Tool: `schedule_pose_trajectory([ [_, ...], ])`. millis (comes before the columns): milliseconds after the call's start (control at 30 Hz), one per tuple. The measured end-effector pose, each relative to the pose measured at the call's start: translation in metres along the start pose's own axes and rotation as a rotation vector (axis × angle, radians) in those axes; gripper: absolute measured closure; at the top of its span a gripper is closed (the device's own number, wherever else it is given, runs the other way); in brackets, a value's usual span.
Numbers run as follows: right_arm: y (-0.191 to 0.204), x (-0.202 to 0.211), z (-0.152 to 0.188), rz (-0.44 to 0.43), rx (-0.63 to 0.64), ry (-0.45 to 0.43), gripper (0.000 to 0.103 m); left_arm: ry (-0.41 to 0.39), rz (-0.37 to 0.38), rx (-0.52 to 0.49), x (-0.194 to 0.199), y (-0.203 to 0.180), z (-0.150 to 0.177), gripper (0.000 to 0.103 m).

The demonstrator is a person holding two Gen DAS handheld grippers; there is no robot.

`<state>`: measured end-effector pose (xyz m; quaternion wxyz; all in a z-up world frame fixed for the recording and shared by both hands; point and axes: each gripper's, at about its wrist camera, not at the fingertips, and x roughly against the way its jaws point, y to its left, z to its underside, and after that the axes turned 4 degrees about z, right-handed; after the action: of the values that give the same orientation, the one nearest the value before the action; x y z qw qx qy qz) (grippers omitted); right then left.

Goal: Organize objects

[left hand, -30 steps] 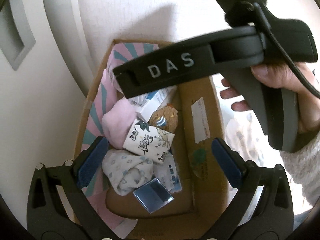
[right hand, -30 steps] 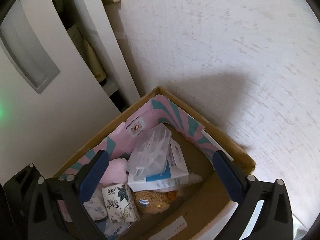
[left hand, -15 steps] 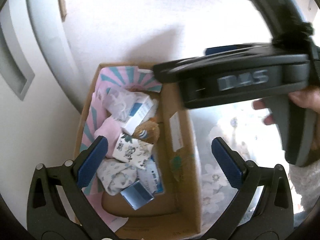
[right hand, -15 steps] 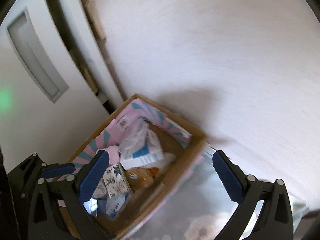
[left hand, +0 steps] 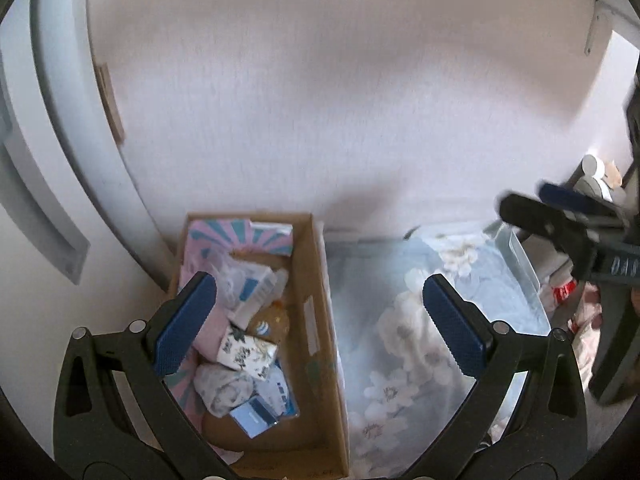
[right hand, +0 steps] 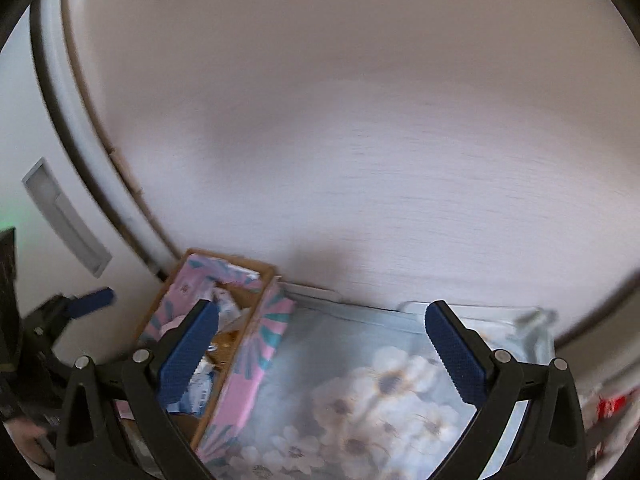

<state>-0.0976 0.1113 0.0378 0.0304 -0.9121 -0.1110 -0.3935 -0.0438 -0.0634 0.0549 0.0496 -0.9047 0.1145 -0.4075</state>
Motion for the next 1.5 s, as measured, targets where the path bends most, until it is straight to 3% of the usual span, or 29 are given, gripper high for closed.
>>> schedule_pose_trajectory([
  [100,-0.009,0.018,0.011,0.069,-0.014,-0.033,0.0,-0.032,-0.04,0.0,0.008,-0.003,0.0,0.0],
  [233,-0.014,0.032,0.028,0.127,-0.024,-0.052,0.0,-0.05,-0.034,0.04,0.011,0.001,0.008,0.0],
  [433,-0.024,0.037,0.035,0.118,-0.09,-0.049,0.0,-0.069,-0.052,0.03,0.01,-0.001,0.014,0.0],
  [1500,-0.021,0.042,0.044,0.142,-0.095,-0.039,0.0,-0.079,-0.073,0.025,0.024,-0.008,0.02,0.0],
])
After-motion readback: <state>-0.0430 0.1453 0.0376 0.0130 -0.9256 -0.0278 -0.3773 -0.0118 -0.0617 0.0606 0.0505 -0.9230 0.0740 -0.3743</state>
